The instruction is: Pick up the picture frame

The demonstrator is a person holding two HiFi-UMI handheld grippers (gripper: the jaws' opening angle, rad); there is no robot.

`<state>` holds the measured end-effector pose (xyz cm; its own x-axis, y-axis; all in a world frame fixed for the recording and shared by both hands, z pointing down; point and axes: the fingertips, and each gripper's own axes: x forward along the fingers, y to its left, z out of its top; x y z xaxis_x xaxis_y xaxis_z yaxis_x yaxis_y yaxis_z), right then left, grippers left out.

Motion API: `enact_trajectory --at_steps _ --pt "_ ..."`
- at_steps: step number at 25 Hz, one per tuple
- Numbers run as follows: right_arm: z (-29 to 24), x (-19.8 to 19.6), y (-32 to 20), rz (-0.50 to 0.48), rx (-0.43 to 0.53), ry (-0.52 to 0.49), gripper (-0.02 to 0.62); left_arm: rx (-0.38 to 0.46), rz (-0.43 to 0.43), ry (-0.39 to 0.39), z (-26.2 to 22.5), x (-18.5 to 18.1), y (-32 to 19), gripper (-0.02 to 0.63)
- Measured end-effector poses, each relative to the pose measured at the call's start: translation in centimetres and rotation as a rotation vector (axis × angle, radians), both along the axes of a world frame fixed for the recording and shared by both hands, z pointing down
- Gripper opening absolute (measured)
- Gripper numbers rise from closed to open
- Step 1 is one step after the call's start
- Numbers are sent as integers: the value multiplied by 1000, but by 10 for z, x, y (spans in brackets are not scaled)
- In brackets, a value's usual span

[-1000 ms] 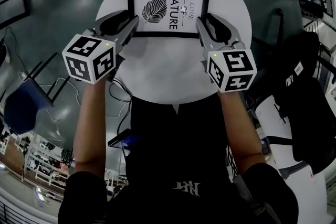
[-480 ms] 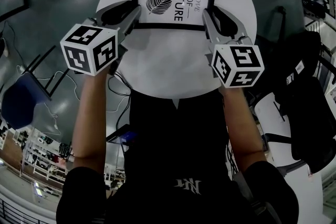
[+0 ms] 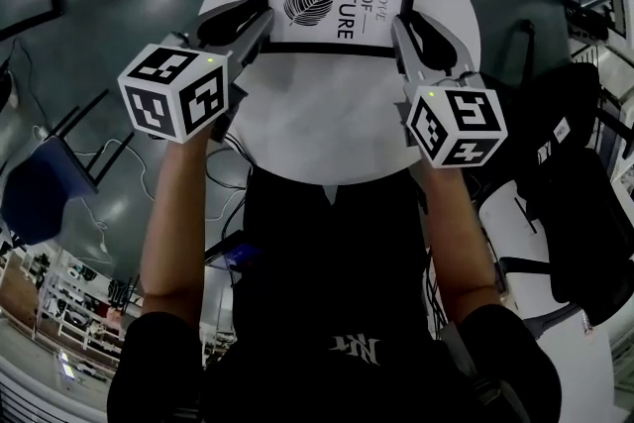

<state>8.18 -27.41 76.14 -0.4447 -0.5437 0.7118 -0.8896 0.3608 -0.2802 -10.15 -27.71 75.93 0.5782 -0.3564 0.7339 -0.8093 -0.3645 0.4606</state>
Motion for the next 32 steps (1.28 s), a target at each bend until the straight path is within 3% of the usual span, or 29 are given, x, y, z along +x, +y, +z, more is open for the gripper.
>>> enact_trajectory --at_steps 5,13,16,20,32 --pt "-62 2 -6 35 132 9 81 109 13 32 -54 2 -7 94" --pt "-206 -7 -12 85 330 40 78 293 39 96 -191 -8 -18 92" --pt "-252 -8 20 103 448 55 78 425 49 133 -234 -10 8 91" --pt "-311 -27 75 133 518 70 78 500 75 161 -292 -27 53 89" --pt "-474 -20 123 300 771 109 75 746 244 246 -455 -15 68 86"
